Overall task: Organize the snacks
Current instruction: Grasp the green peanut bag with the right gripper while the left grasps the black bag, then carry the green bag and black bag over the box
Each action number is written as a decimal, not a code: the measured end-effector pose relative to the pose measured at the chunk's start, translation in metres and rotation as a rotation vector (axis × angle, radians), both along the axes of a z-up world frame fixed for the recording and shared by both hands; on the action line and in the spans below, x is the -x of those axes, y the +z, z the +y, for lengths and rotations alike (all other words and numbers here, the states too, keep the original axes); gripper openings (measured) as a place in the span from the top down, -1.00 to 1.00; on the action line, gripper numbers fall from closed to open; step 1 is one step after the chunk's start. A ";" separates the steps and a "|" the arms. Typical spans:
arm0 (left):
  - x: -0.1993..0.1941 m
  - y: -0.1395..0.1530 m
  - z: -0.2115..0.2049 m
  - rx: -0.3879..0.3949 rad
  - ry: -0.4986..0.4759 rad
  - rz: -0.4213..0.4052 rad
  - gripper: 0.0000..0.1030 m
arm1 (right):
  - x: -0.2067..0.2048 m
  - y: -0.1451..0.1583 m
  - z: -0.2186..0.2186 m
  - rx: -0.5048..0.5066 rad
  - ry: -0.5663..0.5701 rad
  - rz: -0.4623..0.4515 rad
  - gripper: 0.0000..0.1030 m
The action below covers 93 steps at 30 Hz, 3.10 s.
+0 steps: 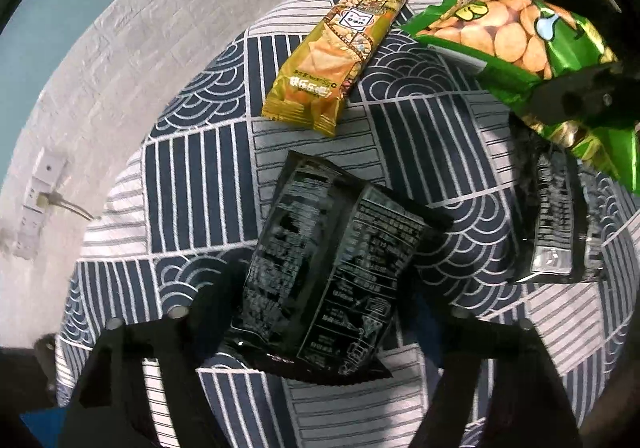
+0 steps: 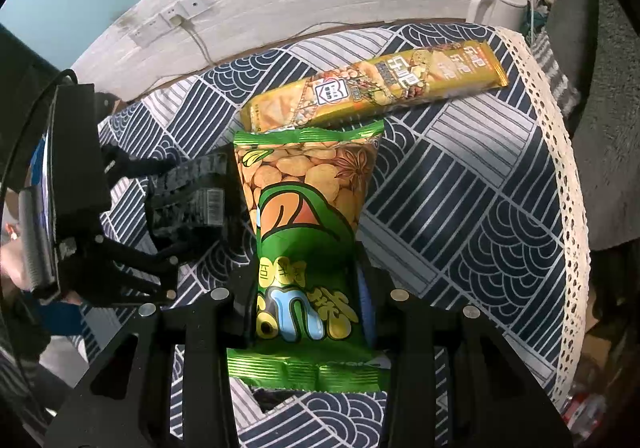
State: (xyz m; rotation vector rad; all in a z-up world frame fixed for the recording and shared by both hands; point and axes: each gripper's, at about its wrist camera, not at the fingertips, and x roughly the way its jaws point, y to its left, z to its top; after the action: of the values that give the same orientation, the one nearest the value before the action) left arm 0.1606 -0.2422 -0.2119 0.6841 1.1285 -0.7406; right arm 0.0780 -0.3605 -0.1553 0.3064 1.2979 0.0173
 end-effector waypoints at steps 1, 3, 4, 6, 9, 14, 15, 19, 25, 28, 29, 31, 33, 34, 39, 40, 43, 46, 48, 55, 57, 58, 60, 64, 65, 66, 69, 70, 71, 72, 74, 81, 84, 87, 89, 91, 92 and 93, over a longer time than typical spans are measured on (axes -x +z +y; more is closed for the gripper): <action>0.001 0.001 0.002 0.004 0.010 -0.001 -0.35 | -0.002 0.000 0.002 0.001 0.001 -0.002 0.28; 0.001 0.002 0.006 -0.006 0.030 0.000 -0.34 | -0.001 0.001 0.003 0.004 0.005 -0.005 0.28; 0.000 0.002 0.008 -0.006 0.043 0.004 -0.34 | -0.001 0.002 0.004 0.005 0.004 -0.006 0.28; 0.005 0.004 0.015 -0.010 0.064 0.000 -0.34 | 0.000 0.003 0.006 0.008 0.004 -0.009 0.28; 0.007 0.009 0.025 -0.018 0.120 -0.014 -0.34 | 0.001 0.006 0.008 0.013 0.008 -0.015 0.28; 0.019 0.026 0.041 0.004 0.184 -0.034 -0.34 | 0.003 0.013 0.013 0.017 0.017 -0.026 0.28; 0.022 0.030 0.044 0.007 0.187 -0.038 -0.34 | 0.003 0.015 0.015 0.019 0.021 -0.030 0.28; 0.042 0.050 0.056 0.011 0.227 -0.065 -0.34 | 0.004 0.025 0.024 0.024 0.033 -0.051 0.28; 0.056 0.083 0.079 0.059 0.309 -0.074 -0.34 | 0.006 0.048 0.043 0.030 0.062 -0.093 0.28; 0.065 0.100 0.087 0.080 0.342 -0.094 -0.34 | 0.008 0.059 0.055 0.033 0.083 -0.112 0.28; 0.064 0.105 0.090 0.088 0.350 -0.097 -0.34 | 0.008 0.062 0.059 0.033 0.091 -0.116 0.28; 0.068 0.115 0.098 0.111 0.372 -0.103 -0.34 | 0.009 0.068 0.066 0.033 0.105 -0.128 0.28; 0.072 0.124 0.107 0.123 0.393 -0.119 -0.34 | 0.009 0.074 0.076 0.034 0.124 -0.140 0.28; 0.075 0.130 0.112 0.125 0.406 -0.137 -0.34 | 0.009 0.077 0.080 0.034 0.132 -0.145 0.28; 0.088 0.148 0.144 0.147 0.464 -0.173 -0.34 | 0.009 0.093 0.105 0.027 0.177 -0.175 0.28; 0.090 0.151 0.154 0.152 0.482 -0.176 -0.34 | 0.009 0.096 0.111 0.025 0.186 -0.181 0.28; 0.092 0.159 0.175 0.154 0.522 -0.188 -0.34 | 0.006 0.104 0.127 0.025 0.214 -0.197 0.28; 0.094 0.164 0.192 0.166 0.553 -0.199 -0.34 | 0.004 0.111 0.143 0.022 0.242 -0.210 0.28; 0.095 0.166 0.201 0.170 0.572 -0.209 -0.34 | 0.002 0.114 0.154 0.020 0.260 -0.213 0.28; 0.095 0.176 0.234 0.186 0.625 -0.224 -0.34 | -0.013 0.119 0.194 -0.008 0.308 -0.208 0.28; 0.096 0.178 0.245 0.189 0.639 -0.225 -0.34 | -0.018 0.118 0.206 -0.008 0.324 -0.205 0.28; 0.095 0.179 0.253 0.196 0.653 -0.226 -0.34 | -0.020 0.118 0.212 -0.008 0.332 -0.205 0.28; 0.095 0.181 0.265 0.192 0.669 -0.237 -0.34 | -0.026 0.119 0.227 -0.010 0.349 -0.203 0.28; 0.094 0.182 0.291 0.188 0.711 -0.256 -0.34 | -0.037 0.120 0.255 -0.018 0.385 -0.198 0.28; 0.093 0.183 0.299 0.193 0.725 -0.257 -0.34 | -0.040 0.120 0.263 -0.019 0.396 -0.197 0.28; 0.093 0.182 0.306 0.194 0.738 -0.259 -0.34 | -0.042 0.121 0.271 -0.019 0.404 -0.197 0.28; 0.093 0.180 0.327 0.196 0.775 -0.262 -0.34 | -0.049 0.119 0.292 -0.021 0.432 -0.195 0.28; 0.092 0.179 0.333 0.197 0.785 -0.260 -0.34 | -0.052 0.118 0.300 -0.025 0.441 -0.192 0.28; 0.091 0.177 0.340 0.197 0.800 -0.256 -0.34 | -0.052 0.116 0.305 -0.030 0.448 -0.190 0.28; 0.090 0.175 0.346 0.197 0.815 -0.252 -0.34 | -0.054 0.114 0.311 -0.033 0.456 -0.185 0.28; 0.089 0.173 0.359 0.191 0.841 -0.248 -0.34 | -0.057 0.110 0.324 -0.034 0.472 -0.173 0.28; 0.086 0.165 0.395 0.181 0.903 -0.250 -0.34 | -0.077 0.096 0.360 -0.081 0.513 -0.128 0.28; 0.083 0.157 0.407 0.181 0.935 -0.228 -0.34 | -0.086 0.093 0.375 -0.088 0.530 -0.118 0.28; 0.083 0.148 0.418 0.188 0.959 -0.206 -0.34 | -0.091 0.089 0.388 -0.095 0.548 -0.108 0.28; 0.084 0.143 0.425 0.181 0.971 -0.199 -0.34 | -0.093 0.086 0.398 -0.102 0.565 -0.099 0.28; 0.085 0.139 0.432 0.185 0.994 -0.190 -0.34 | -0.095 0.083 0.406 -0.098 0.577 -0.094 0.28; 0.084 0.138 0.435 0.191 1.002 -0.185 -0.34 | -0.095 0.080 0.410 -0.098 0.585 -0.090 0.28; 0.085 0.137 0.438 0.200 1.010 -0.179 -0.34 | -0.095 0.079 0.414 -0.098 0.590 -0.087 0.27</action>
State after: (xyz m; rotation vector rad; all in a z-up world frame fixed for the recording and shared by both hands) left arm 0.0761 0.1953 -0.0747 -0.0396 1.0452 0.0784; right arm 0.1731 0.0531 -0.0768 -0.0032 1.2639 0.5887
